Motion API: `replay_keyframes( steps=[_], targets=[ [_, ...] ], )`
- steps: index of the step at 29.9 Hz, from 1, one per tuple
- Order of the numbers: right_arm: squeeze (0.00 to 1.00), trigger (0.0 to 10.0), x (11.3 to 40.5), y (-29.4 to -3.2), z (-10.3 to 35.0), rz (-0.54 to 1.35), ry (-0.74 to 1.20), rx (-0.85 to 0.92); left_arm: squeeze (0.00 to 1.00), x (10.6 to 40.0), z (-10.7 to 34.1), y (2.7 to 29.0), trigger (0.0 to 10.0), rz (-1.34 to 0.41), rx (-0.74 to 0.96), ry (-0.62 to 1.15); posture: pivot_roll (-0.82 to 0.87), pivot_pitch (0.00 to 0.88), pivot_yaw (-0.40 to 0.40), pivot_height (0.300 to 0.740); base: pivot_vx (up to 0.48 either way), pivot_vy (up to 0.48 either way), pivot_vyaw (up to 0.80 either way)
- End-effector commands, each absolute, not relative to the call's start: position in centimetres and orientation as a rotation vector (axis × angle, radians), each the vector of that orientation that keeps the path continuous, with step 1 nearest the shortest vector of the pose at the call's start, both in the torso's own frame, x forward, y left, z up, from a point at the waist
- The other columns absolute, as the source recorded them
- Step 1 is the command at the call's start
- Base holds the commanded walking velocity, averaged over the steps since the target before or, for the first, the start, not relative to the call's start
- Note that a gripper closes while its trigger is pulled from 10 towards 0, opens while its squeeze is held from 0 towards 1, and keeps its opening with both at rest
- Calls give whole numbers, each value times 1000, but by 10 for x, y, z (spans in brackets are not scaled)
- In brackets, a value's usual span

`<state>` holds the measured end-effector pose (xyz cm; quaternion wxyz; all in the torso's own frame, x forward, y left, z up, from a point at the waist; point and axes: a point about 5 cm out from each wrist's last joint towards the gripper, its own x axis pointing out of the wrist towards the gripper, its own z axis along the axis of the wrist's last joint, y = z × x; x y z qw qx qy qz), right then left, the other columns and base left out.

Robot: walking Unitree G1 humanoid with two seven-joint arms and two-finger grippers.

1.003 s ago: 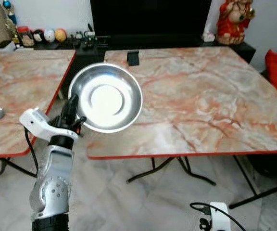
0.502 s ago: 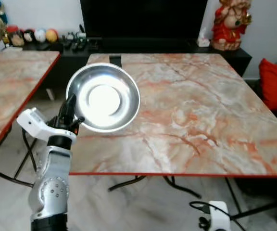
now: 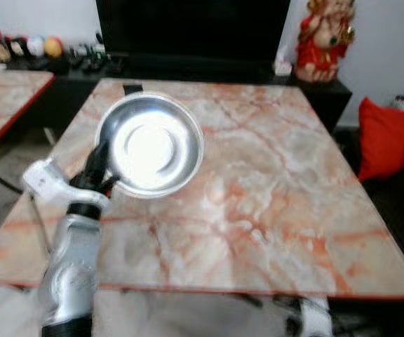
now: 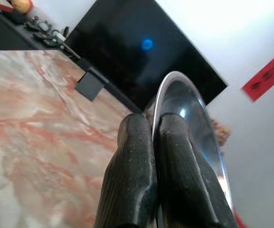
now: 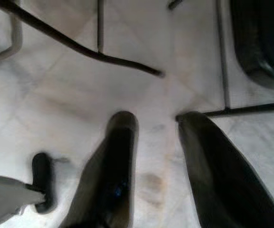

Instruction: Setting the table

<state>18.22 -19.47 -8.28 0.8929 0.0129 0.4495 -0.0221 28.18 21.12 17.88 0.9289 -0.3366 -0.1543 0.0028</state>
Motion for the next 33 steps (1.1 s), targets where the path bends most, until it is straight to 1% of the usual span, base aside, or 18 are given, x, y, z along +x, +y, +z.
replay_keyframes(
  steps=[1, 7, 12, 22, 23, 24, 26, 29, 32, 33],
  targets=[
    [0, 10000, 178, -206, -83, -82, 948, 24, 0, 285, 187, 202, 10000, -38, -692, -340, 0, 0, -20, 740, 0, 0, -475],
    [0, 10000, 177, -206, -84, -83, 954, 29, 0, 285, 186, 200, 10000, -58, -668, -323, 0, 0, -22, 718, 0, 0, -72],
    [0, 10000, 177, -207, -83, -88, 955, 19, 0, 284, 184, 196, 10000, -86, -635, -307, 1, 0, -25, 718, 0, 0, -93],
    [0, 10000, 178, -208, -83, -89, 950, 19, 0, 283, 183, 197, 10000, -107, -545, -273, 1, 0, -26, 718, 0, 0, 0],
    [0, 10000, 178, -208, -83, -88, 950, 19, 0, 284, 178, 197, 10000, -113, -478, -230, 2, 0, -26, 718, 0, 0, 0],
    [0, 10000, 178, -208, -83, -88, 950, 19, 0, 284, 178, 197, 10000, -113, -478, -230, 2, 0, -26, 718, 0, 0, 0],
    [0, 10000, 178, -207, -83, -85, 955, 15, 0, 280, 157, 197, 10000, -135, -356, -76, 4, 0, -27, 718, 0, 0, 0],
    [0, 10000, 178, -208, -83, -85, 956, 15, 0, 277, 150, 199, 10000, -133, -339, -25, 5, 0, -26, 718, 0, 0, 0],
    [0, 10000, 178, -207, -83, -82, 959, 14, 0, 275, 143, 200, 10000, -112, -385, 31, 7, 0, -29, 718, 0, 0, 0],
    [0, 10000, 178, -207, -83, -79, 960, 13, 0, 275, 138, 204, 10000, -71, -417, 59, 8, 0, -26, 718, 0, 0, 0]
  ],
)
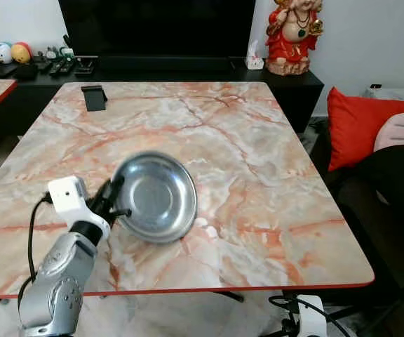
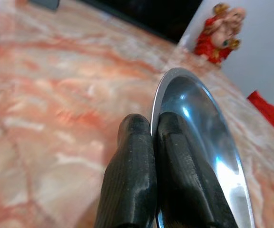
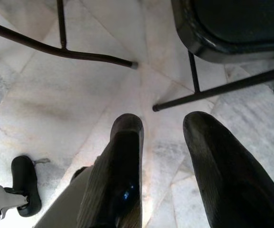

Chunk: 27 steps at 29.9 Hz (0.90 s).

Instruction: Setting the table

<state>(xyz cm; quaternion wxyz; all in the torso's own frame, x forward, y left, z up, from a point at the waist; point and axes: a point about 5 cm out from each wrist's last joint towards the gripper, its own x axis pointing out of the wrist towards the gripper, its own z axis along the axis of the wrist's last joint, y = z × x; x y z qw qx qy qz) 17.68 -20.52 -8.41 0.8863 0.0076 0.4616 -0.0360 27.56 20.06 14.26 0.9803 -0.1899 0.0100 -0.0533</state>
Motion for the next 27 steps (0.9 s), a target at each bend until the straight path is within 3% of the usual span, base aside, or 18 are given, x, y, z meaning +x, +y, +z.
replay_keyframes(
  steps=[1, 9, 17, 27],
  targets=[
    [0, 10000, 178, -207, -83, -78, 960, 12, 0, 275, 136, 206, 10000, -53, -438, 65, 8, 0, -26, 718, 0, 0, 0],
    [0, 10000, 178, -207, -83, -75, 965, 13, 0, 274, 128, 212, 10000, 0, -594, 135, 5, 0, -27, 718, 0, 0, 0],
    [0, 10000, 177, -208, -84, -69, 971, 9, 0, 268, 119, 200, 10000, -117, -545, 279, 3, 0, -28, 718, 0, 0, 0],
    [0, 10000, 177, -208, -84, -58, 973, 5, 0, 267, 118, 205, 10000, -95, -484, 332, 8, 0, -28, 718, 0, 0, 0]
  ],
)
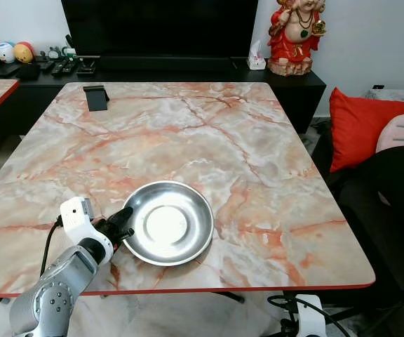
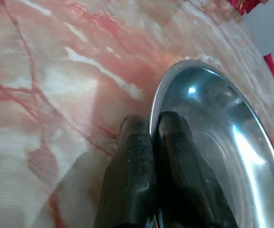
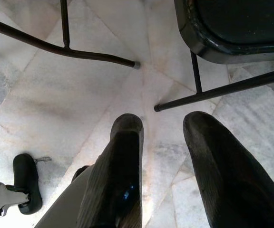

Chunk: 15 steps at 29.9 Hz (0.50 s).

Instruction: Setting the table

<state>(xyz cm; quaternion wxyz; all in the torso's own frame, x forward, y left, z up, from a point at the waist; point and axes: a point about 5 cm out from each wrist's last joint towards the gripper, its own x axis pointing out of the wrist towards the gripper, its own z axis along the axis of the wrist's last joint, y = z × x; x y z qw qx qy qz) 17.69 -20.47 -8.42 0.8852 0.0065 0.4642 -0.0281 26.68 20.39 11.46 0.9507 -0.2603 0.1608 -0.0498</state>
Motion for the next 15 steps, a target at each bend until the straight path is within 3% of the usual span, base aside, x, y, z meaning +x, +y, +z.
replay_keyframes(
  steps=[1, 5, 7, 8, 15],
  targets=[
    [0, 10000, 177, -208, -84, -57, 973, 4, 0, 267, 119, 206, 10000, -92, -475, 335, 7, 0, -27, 718, 0, 0, 0],
    [0, 10000, 177, -208, -84, -57, 973, 4, 0, 267, 120, 206, 10000, -92, -459, 339, 8, 0, -28, 718, 0, 0, 0],
    [0, 10000, 177, -208, -84, -56, 973, 4, 322, 267, 120, 206, 10000, -93, -456, 344, 7, 0, -28, 718, 0, 0, 0],
    [0, 10000, 177, -208, -84, -56, 974, 5, 1000, 267, 121, 205, 10000, -93, -449, 346, 6, 0, -28, 718, 0, 0, 0],
    [0, 10000, 177, -208, -84, -58, 974, 6, 1000, 269, 123, 204, 10000, -99, -439, 338, 9, 0, -30, 718, 0, 0, 0]
  ],
)
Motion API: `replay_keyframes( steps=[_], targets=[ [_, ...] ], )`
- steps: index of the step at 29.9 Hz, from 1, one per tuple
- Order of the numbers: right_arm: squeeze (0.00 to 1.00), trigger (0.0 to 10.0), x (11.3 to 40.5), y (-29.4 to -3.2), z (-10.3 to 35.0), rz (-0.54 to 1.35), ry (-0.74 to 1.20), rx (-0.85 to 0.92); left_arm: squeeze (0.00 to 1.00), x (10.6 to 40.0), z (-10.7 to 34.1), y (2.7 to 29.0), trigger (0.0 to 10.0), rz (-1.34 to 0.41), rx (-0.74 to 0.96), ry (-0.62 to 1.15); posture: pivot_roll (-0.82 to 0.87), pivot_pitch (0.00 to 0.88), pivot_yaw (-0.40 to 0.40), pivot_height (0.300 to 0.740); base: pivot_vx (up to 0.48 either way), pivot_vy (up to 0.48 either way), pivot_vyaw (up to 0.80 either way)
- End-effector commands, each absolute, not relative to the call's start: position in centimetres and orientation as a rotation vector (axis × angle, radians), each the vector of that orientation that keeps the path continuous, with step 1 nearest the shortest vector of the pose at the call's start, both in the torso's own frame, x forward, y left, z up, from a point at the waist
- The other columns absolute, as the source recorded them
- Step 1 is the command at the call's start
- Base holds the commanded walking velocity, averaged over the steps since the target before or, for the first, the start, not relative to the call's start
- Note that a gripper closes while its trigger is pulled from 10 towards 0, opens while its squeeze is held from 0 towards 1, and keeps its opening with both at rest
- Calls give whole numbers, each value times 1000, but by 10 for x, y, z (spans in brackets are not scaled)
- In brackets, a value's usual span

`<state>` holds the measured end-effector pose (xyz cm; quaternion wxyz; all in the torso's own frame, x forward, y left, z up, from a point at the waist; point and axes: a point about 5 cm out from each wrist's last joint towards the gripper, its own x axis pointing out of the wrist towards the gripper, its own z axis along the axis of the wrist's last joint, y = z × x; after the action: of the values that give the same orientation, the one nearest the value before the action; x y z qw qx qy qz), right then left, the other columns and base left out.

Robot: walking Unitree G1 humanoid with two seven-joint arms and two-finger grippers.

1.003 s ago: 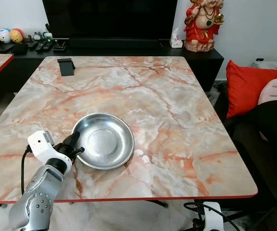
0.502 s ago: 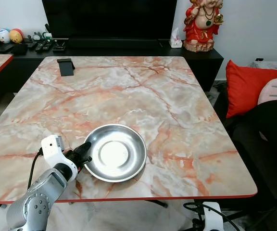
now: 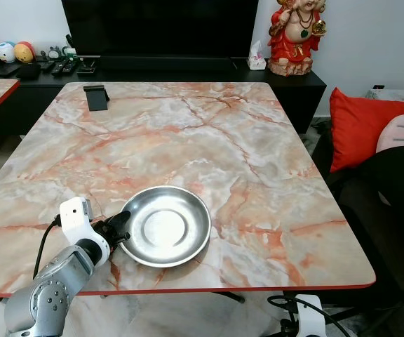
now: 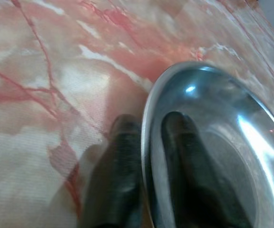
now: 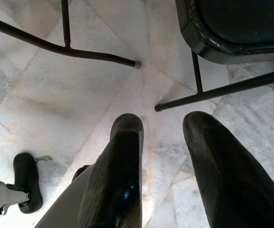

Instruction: Setting the table

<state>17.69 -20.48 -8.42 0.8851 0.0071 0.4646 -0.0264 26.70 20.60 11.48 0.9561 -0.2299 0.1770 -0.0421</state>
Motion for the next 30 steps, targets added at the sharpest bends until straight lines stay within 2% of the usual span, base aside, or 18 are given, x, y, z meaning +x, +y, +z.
replay_keyframes(
  steps=[1, 3, 4, 5, 13, 15, 21, 27, 30],
  targets=[
    [0, 10000, 177, -208, -84, -58, 974, 6, 1000, 269, 124, 204, 10000, -100, -428, 339, 8, 0, -30, 718, 0, 0, 0],
    [0, 10000, 177, -208, -84, -58, 973, 6, 1000, 270, 124, 204, 10000, -100, -422, 338, 8, 0, -31, 718, 0, 0, 0],
    [0, 10000, 177, -208, -84, -58, 973, 6, 118, 270, 126, 204, 10000, -100, -419, 333, 9, 0, -32, 718, 0, 0, 0],
    [0, 10000, 177, -208, -83, -58, 973, 6, 0, 270, 127, 204, 10000, -97, -414, 326, 9, 0, -32, 718, 0, 0, 0],
    [0, 10000, 178, -207, -83, -56, 972, 9, 0, 273, 140, 208, 10000, -92, -315, 266, 13, 0, -33, 718, 0, 0, 0],
    [0, 10000, 178, -207, -83, -57, 971, 11, 0, 277, 151, 214, 10000, -68, -165, 171, 15, 0, -32, 718, 0, 0, 0],
    [0, 10000, 178, -207, -83, -63, 963, 14, 0, 278, 167, 219, 10000, 0, -76, -34, 13, 0, -30, 718, 0, 0, 0],
    [0, 10000, 178, -207, -83, -73, 954, 15, 0, 271, 153, 222, 10000, 82, 97, -77, 4, 0, -29, 718, 0, 0, 0],
    [0, 10000, 178, -208, -83, -83, 950, 16, 0, 264, 150, 216, 10000, 82, 221, -180, 8, 0, -31, 718, 0, 0, 0]
  ],
)
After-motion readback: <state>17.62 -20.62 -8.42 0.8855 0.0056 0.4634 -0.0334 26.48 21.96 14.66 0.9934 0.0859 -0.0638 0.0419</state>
